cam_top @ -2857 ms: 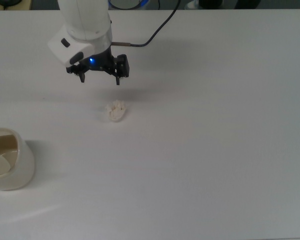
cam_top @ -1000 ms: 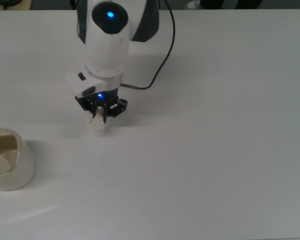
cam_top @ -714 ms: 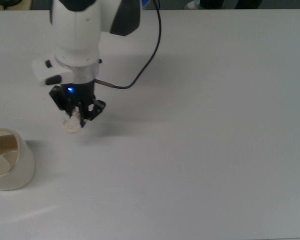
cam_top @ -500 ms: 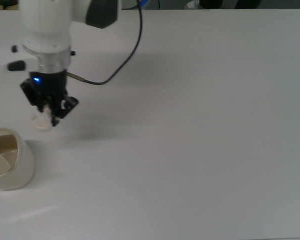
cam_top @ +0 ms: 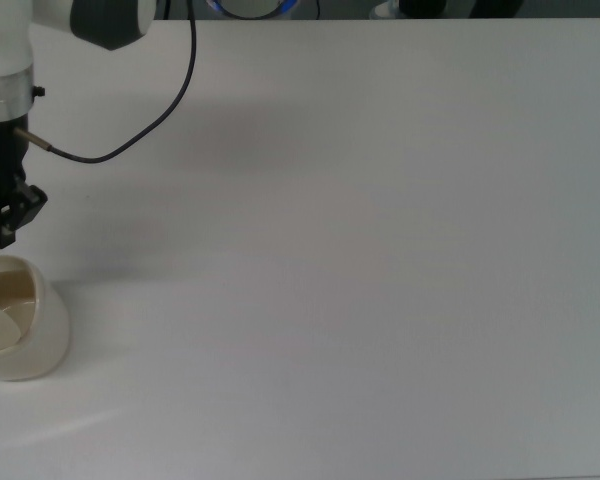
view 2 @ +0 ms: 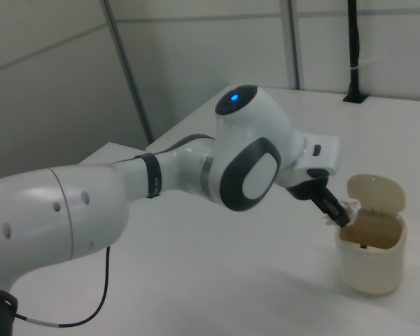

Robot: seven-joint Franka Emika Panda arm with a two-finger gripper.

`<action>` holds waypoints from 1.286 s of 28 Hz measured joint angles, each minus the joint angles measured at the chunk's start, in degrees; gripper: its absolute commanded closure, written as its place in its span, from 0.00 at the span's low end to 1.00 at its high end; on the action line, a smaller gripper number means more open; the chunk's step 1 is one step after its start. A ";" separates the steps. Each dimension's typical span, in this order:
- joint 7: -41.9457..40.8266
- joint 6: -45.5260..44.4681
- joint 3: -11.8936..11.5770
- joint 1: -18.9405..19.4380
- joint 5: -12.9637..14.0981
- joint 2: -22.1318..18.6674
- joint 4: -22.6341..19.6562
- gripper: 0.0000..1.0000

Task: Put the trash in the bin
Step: 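Lift the paper ball and carry it over the cream bin, then lower the gripper into the bin opening and release the paper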

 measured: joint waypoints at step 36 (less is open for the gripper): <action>15.21 12.01 -2.40 1.30 -7.86 11.39 6.29 0.00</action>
